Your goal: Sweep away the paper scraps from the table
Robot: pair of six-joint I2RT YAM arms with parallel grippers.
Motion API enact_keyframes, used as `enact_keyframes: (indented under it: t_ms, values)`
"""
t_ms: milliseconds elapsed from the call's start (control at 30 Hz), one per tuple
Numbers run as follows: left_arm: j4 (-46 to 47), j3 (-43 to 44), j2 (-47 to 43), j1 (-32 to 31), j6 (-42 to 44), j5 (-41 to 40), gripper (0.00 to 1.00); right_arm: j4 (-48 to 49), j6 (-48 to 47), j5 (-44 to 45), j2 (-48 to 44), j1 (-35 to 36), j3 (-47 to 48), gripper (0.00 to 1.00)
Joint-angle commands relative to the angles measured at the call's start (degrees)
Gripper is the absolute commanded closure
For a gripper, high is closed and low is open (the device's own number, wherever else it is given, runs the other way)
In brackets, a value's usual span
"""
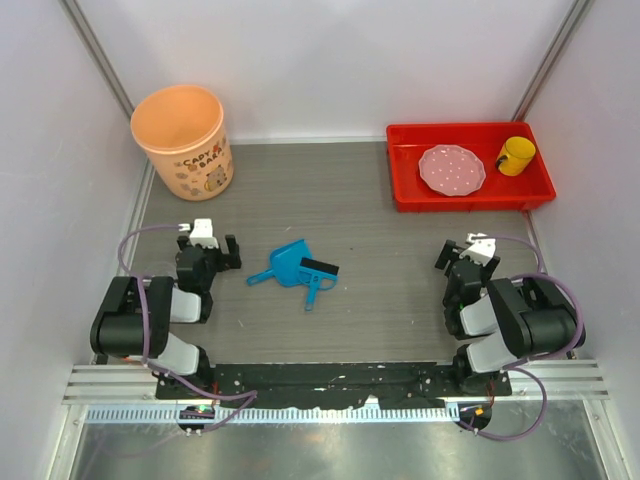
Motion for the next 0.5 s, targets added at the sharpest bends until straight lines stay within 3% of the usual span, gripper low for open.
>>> enact_keyframes:
  t_ms: [0, 200, 267, 467]
  values:
    - [10.0, 0.9, 0.0, 0.3, 1.2, 0.1, 0.0, 15.4, -2.5, -1.8, -0.3, -0.3, 0.4, 0.17]
    - [6.4, 2.5, -0.4, 0.2, 1.5, 2.2, 0.0, 18.8, -4.5, -5.9, 5.9, -0.3, 1.8, 0.17]
    - [5.3, 2.7, -0.5, 0.4, 1.6, 2.3, 0.0, 14.2, -3.2, -6.1, 3.6, -0.5, 2.4, 0.17]
    - [4.3, 3.4, -0.4, 0.4, 1.6, 2.2, 0.0, 14.4, -3.8, -6.1, 4.0, -0.5, 3.1, 0.17]
